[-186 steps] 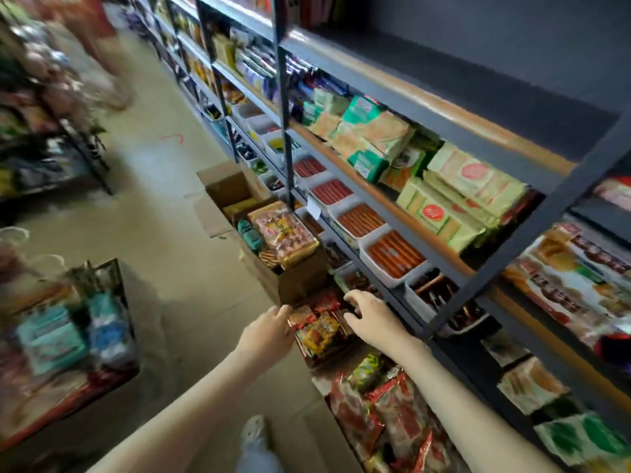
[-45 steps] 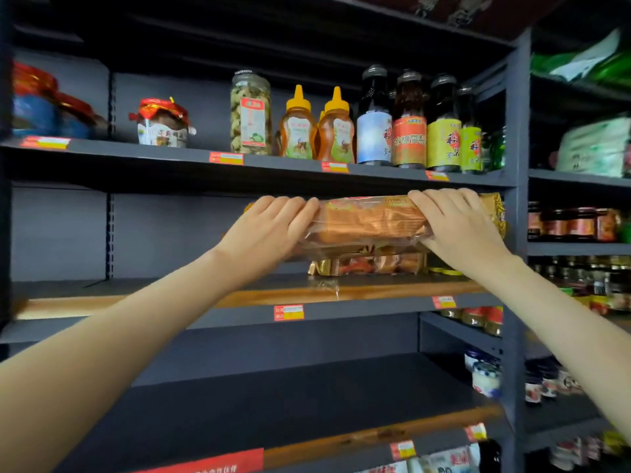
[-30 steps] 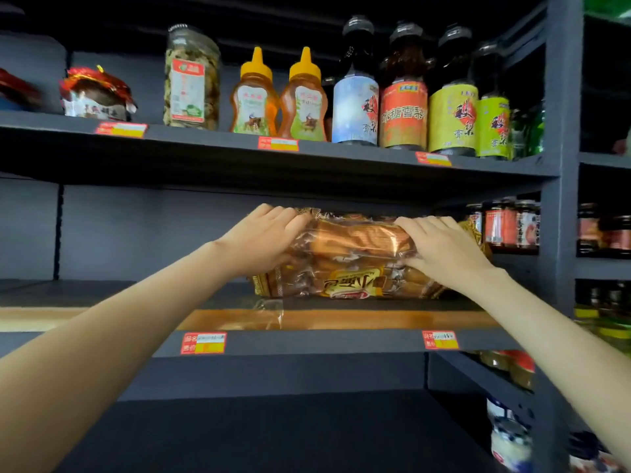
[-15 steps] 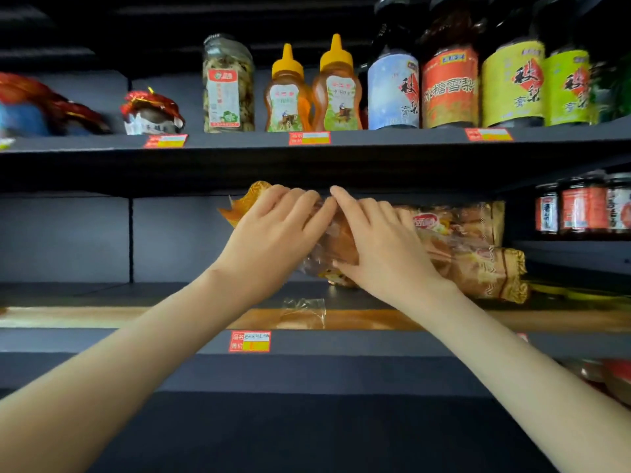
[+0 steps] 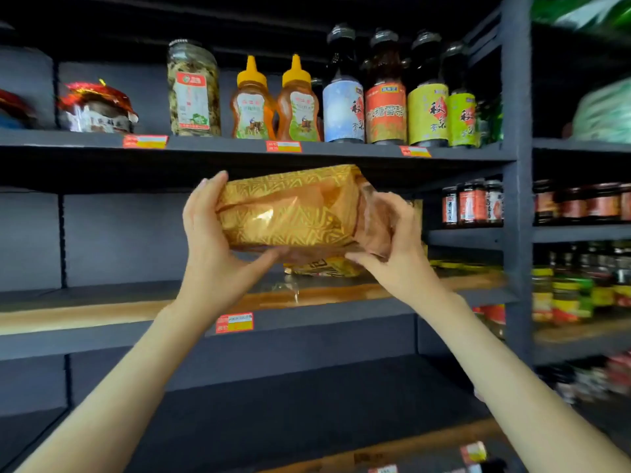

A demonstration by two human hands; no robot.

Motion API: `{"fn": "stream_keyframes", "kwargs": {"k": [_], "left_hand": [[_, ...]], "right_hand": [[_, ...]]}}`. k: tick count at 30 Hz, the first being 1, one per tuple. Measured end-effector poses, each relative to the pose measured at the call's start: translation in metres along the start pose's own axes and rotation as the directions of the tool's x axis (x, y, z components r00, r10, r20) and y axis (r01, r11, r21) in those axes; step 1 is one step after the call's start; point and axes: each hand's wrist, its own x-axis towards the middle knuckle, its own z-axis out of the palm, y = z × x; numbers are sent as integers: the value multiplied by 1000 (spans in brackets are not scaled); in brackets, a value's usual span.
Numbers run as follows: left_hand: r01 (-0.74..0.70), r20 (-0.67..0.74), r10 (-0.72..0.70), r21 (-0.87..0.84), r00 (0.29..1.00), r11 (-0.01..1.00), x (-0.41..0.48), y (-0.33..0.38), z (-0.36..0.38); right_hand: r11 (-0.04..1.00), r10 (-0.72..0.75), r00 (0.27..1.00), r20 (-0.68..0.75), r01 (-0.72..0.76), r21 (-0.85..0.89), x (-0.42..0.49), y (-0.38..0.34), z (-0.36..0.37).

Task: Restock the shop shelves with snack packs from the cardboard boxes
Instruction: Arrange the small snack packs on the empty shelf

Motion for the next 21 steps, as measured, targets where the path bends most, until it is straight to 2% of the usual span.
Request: {"fn": "stream_keyframes", "kwargs": {"k": [2, 6, 7, 10, 13, 15, 18, 19, 20, 21], "left_hand": [[-85, 0, 86, 168, 996, 982, 4, 9, 12], [-209, -38, 231, 304, 972, 930, 4, 46, 37], [-256, -35, 282, 323, 959, 911, 5, 54, 41], [-389, 9, 418, 387, 908, 836, 9, 74, 48], [-498, 6, 538, 388, 843, 776, 8, 91, 58], [-613, 18, 638, 301, 770, 731, 4, 98, 63], [-724, -10, 730, 118, 684, 680, -1, 86, 59], [-721, -53, 723, 55, 689, 691, -3, 78, 57], [-684, -94, 680, -6, 727, 730, -5, 69, 56], [-608, -99, 601, -65, 793, 791, -7, 60, 55]], "right_hand": [[977, 20, 1000, -6, -21, -212, -2, -10, -17], [836, -144, 985, 99, 175, -520, 0, -73, -57], [768, -170, 980, 105, 198, -609, 3, -89, -66], [471, -233, 967, 105, 207, -857, 6, -121, -88], [325, -213, 958, 193, 256, -911, -1, -134, -90], [331, -182, 956, 231, 280, -901, -2, -126, -85], [447, -48, 974, 221, 219, -867, 2, -105, -82], [462, -28, 973, 228, 215, -860, 3, -101, -83], [477, -41, 972, 232, 223, -850, 3, -97, -83], [499, -82, 969, 232, 241, -832, 3, -94, -83]]}}
